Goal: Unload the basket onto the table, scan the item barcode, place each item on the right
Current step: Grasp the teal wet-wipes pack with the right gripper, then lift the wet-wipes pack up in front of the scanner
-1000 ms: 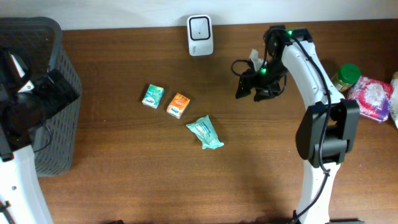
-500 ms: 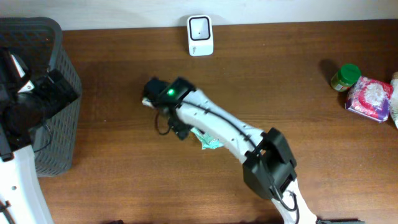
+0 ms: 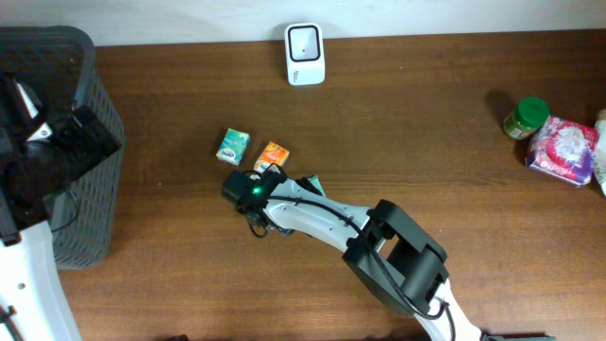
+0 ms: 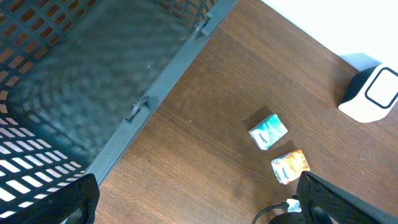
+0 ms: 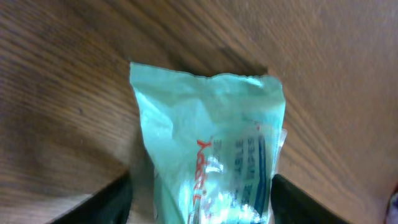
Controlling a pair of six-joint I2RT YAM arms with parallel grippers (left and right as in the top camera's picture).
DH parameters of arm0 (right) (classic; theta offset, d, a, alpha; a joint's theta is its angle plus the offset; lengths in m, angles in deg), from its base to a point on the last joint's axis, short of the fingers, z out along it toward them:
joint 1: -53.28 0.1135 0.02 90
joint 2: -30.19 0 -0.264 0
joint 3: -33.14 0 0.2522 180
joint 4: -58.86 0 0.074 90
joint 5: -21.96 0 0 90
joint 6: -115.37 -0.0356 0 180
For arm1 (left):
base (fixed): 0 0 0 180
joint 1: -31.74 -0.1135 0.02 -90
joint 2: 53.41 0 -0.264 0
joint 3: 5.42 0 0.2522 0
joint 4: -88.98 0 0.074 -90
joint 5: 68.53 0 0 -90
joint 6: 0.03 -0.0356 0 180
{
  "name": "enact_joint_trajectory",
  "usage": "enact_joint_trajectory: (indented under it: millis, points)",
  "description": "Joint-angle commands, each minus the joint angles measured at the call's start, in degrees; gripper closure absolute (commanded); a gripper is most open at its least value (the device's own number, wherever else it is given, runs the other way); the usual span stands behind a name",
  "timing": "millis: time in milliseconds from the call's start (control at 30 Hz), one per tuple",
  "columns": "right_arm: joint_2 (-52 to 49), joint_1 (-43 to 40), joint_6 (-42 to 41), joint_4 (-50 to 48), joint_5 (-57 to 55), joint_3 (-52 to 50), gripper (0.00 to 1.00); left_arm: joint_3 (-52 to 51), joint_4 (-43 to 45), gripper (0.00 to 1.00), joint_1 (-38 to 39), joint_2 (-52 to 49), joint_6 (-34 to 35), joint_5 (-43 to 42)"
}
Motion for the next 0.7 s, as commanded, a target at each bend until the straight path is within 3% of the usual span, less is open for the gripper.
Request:
enact_joint_trajectory:
  millis: [0,100,133,233,300,367,567,667]
  points:
    - [-0.2,-0.9,-0.4,-0.4,-1.9,-3.1,0.53,0.1,0.1,0.01,-0.3,0.1,0.3,0.7]
    - [-0.2,-4.6,-0.3,1.9,2.1,-0.5,0.76,0.1,0.1,0.01,-0.3,0.1,0.3,0.6]
    - [-0.2,-6.2,-0.1,3.4,5.1,1.6,0.78,0.1,0.1,0.01,-0.3,0.1,0.3,0.7]
    - [-0.2,-13.2,6.0,9.6,23.9,12.0,0.78,0.1,0.1,0.01,-0.4,0.1,0.3,0.6]
    - [-0.2,-19.6,11.4,14.0,43.6,19.5,0.79,0.1,0.1,0.01,-0.4,0.1,0.3,0.7]
    - [-0.2,-25.8,13.0,13.2,58.7,20.8,0.78,0.1,0.1,0.01,-0.3,0.1,0.3,0.6]
    - [-0.9,-37.6,14.6,3.2,80.1,8.6,0.78,0.1,0.1,0.01,-0.3,0.1,0.3,0.6]
    - [-0.9,-40.7,14.2,-0.1,77.8,1.9,0.71,0.1,0.1,0.01,-0.3,0.1,0.3,0.6]
